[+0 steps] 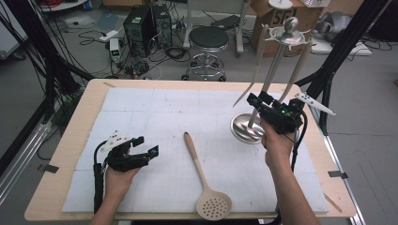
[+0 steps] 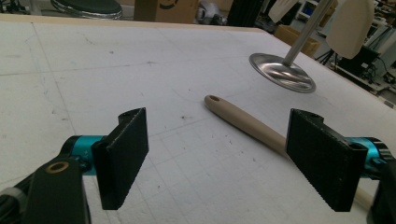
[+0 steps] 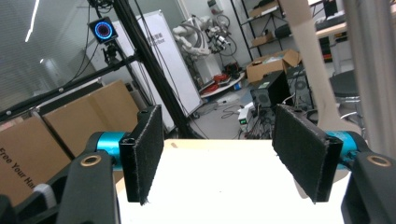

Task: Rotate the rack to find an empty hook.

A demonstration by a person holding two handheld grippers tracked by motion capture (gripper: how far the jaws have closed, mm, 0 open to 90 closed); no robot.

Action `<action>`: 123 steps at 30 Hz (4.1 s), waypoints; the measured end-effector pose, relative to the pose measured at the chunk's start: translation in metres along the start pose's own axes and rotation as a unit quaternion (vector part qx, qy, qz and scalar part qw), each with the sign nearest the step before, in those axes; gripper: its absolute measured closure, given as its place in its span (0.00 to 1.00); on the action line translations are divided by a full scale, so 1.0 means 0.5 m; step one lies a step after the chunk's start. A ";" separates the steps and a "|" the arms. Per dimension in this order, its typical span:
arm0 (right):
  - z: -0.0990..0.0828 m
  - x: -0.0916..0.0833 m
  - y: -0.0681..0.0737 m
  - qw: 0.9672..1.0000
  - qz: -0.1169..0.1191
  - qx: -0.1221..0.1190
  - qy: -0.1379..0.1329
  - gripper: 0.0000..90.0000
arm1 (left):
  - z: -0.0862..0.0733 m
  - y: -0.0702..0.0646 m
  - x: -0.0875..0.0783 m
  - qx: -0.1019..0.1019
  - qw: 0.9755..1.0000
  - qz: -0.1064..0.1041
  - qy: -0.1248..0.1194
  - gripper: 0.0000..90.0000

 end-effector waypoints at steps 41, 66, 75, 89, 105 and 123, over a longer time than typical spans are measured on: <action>-0.060 0.016 0.001 0.999 0.027 0.020 0.034 0.46 | 0.000 -0.001 0.000 0.001 1.000 0.000 0.000 0.25; -0.113 0.033 0.020 0.996 0.040 0.011 0.079 0.65 | 0.001 0.000 0.000 0.000 1.000 -0.001 -0.001 0.25; -0.130 0.034 0.019 0.996 0.043 0.009 0.084 0.71 | 0.001 -0.001 0.000 0.000 1.000 -0.001 -0.002 0.25; -0.170 0.045 0.034 0.991 0.057 0.002 0.120 0.75 | 0.000 -0.001 0.002 0.002 1.000 -0.001 0.000 0.25; -0.221 0.059 0.044 0.986 0.064 0.010 0.153 0.91 | 0.001 -0.002 0.002 0.001 1.000 -0.002 -0.001 0.25; -0.267 0.081 0.078 0.977 0.080 0.005 0.195 1.00 | 0.002 0.002 0.001 -0.001 1.000 -0.001 -0.003 0.25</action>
Point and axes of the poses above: each handheld gripper's, and its own axes: x roughly forward along the jaws, z roughly out of its top, y roughly to its left, the point moved 7 cm from there along x, roughly forward along the jaws, and after that the axes turned 5 degrees about x, right-handed, at the moved point
